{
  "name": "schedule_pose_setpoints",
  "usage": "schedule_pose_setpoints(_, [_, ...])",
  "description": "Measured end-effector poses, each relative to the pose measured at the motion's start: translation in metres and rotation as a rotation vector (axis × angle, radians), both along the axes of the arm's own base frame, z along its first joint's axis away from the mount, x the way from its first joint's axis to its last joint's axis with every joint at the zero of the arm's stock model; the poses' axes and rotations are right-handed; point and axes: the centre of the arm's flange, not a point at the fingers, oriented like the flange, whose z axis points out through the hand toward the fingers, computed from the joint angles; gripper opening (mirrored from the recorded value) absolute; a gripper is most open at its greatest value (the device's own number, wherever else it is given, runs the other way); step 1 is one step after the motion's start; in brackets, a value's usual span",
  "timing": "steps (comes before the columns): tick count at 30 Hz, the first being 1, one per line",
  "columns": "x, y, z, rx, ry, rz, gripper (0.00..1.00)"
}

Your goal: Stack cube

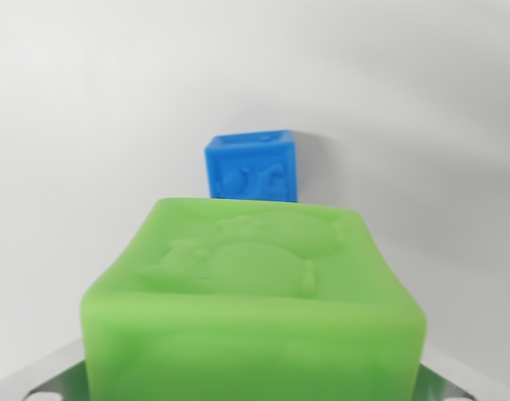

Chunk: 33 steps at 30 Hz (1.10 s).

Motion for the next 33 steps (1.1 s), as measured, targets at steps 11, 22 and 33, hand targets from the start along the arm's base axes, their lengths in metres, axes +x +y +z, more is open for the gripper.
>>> schedule_pose_setpoints(11, [0.0,0.0,-0.036,-0.001,0.004,0.002,0.0])
schedule_pose_setpoints(22, [0.0,0.0,-0.068,-0.002,0.005,0.002,0.0])
schedule_pose_setpoints(33, [0.0,0.0,-0.093,-0.002,0.005,0.003,0.0])
